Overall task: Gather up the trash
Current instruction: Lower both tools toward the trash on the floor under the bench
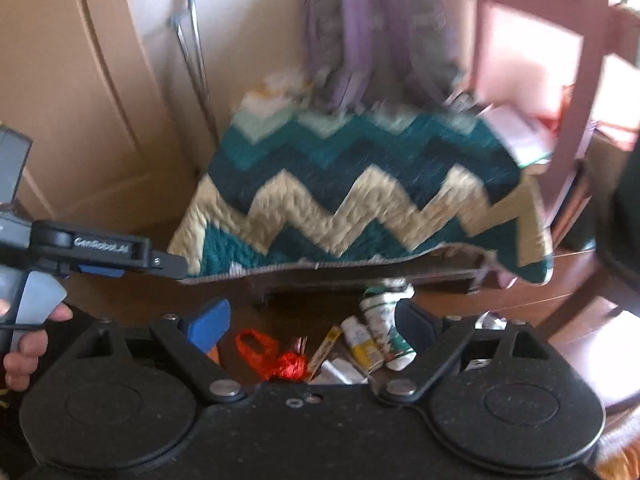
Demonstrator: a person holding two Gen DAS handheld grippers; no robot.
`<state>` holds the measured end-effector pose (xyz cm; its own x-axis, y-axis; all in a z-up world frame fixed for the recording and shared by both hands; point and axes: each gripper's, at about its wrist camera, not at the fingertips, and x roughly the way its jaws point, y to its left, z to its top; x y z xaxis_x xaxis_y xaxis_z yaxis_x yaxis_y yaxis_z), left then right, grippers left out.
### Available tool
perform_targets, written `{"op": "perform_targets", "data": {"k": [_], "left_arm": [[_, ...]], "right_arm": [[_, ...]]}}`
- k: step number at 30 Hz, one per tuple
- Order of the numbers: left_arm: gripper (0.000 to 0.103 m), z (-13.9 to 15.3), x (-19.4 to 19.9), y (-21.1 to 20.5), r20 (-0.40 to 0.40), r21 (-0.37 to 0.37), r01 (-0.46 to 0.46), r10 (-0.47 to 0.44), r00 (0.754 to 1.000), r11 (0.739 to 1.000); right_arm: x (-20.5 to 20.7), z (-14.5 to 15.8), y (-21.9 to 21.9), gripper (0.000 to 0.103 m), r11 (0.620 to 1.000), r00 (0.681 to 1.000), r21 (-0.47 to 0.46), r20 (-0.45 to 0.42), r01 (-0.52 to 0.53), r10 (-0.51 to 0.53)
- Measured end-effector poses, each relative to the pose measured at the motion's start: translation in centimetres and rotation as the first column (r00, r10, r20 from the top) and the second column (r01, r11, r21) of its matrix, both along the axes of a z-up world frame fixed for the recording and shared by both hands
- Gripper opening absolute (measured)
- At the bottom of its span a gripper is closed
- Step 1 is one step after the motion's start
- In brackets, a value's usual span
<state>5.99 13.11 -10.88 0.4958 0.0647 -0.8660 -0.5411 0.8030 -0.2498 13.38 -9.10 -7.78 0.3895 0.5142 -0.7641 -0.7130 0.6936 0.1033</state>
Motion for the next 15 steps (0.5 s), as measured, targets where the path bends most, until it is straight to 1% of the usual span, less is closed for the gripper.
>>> {"op": "perform_targets", "data": {"k": [2,5,6,7,9,11,12,13,15], "left_arm": [[0.103,-2.9,1.2,1.4,-0.051,-0.02,-0.024,0.023,0.998,1.0],[0.103,-7.7,3.5,2.9,-0.123,-0.078,-0.019,0.009,0.992,0.997],[0.103,-9.4,4.3,3.4,-0.143,-0.102,-0.017,0.002,0.99,0.995],[0.103,-10.8,5.0,3.7,-0.161,-0.111,-0.008,-0.01,0.987,0.994],[0.103,-13.6,6.8,4.5,-0.205,-0.098,0.028,-0.048,0.978,0.995],[0.103,-16.6,8.5,5.2,-0.263,-0.083,0.069,-0.089,0.961,0.994],[0.103,-18.0,9.2,5.5,-0.291,-0.058,0.09,-0.103,0.951,0.994],[0.103,-19.6,10.1,5.7,-0.33,-0.026,0.122,-0.124,0.936,0.992],[0.103,-22.2,11.4,5.8,-0.371,-0.01,0.195,-0.184,0.91,0.981]], "right_arm": [[1.7,-2.6,2.1,0.089,0.999,0.998,-0.021,-0.041,-0.046,0.045],[4.2,-7.1,4.4,0.088,0.995,0.996,-0.065,-0.034,-0.08,0.078],[5.3,-9.0,5.5,0.088,0.99,0.993,-0.099,-0.064,-0.1,0.094],[6.1,-10.4,6.1,0.088,0.986,0.989,-0.119,-0.1,-0.12,0.109],[7.5,-13.7,7.6,0.088,0.973,0.98,-0.165,-0.14,-0.161,0.138],[8.2,-16.7,9.0,0.087,0.953,0.966,-0.203,-0.174,-0.226,0.192],[8.6,-18.4,9.6,0.087,0.942,0.96,-0.227,-0.189,-0.246,0.205],[8.9,-20.1,10.3,0.087,0.928,0.952,-0.256,-0.212,-0.272,0.221],[9.2,-23.1,11.2,0.087,0.888,0.924,-0.294,-0.257,-0.352,0.282]]}}
